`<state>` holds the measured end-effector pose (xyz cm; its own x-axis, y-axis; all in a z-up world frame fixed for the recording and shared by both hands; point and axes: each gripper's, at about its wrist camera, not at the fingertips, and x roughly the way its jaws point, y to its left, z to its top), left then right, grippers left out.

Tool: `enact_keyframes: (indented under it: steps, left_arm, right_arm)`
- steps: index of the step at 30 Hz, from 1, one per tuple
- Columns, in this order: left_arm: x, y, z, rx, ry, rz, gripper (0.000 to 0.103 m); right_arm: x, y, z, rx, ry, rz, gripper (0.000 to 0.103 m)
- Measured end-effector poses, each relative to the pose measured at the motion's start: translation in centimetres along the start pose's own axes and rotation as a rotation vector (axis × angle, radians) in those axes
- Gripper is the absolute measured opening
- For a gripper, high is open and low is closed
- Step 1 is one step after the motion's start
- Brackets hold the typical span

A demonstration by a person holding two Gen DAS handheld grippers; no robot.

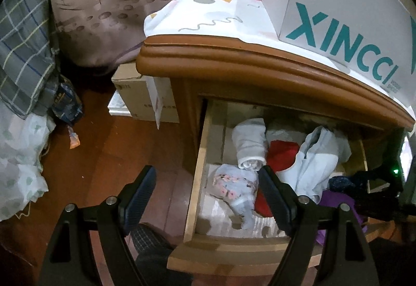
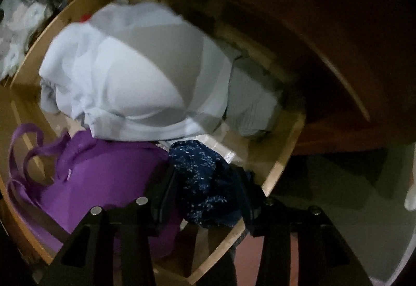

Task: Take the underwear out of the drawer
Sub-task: 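Grasp the navy floral cloth in the drawer with the right gripper and lift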

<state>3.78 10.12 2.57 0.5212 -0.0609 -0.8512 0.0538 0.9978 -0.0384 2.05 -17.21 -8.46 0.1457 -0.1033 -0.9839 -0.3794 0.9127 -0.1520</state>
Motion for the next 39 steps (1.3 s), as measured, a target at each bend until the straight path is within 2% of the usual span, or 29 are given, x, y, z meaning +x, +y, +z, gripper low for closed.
enact_keyframes:
  steps: [13, 18, 22, 26, 33, 39]
  left_arm:
    - [0.4, -0.5, -0.2, 0.035, 0.023, -0.013, 0.079]
    - [0.8, 0.0, -0.3, 0.022, 0.043, -0.009, 0.079]
    - [0.9, 0.2, -0.4, 0.018, 0.043, -0.01, 0.079]
    - [0.7, -0.1, -0.4, 0.035, 0.037, -0.015, 0.079]
    - [1.1, -0.4, -0.6, 0.054, 0.056, -0.018, 0.079]
    - [1.4, -0.2, -0.6, 0.052, 0.06, -0.011, 0.079]
  right_arm:
    - [2.5, 1.5, 1.2, -0.151, 0.131, -0.004, 0.044]
    - [2.7, 1.6, 1.4, -0.186, 0.174, 0.008, 0.044]
    - [3.1, 1.7, 2.2, -0.261, 0.208, -0.004, 0.044]
    - [3.4, 2.6, 2.0, -0.324, 0.222, -0.016, 0.044]
    - [4.7, 2.7, 3.0, -0.343, 0.234, 0.002, 0.045]
    - [7.3, 3.4, 3.9, -0.395, 0.246, 0.019, 0.045]
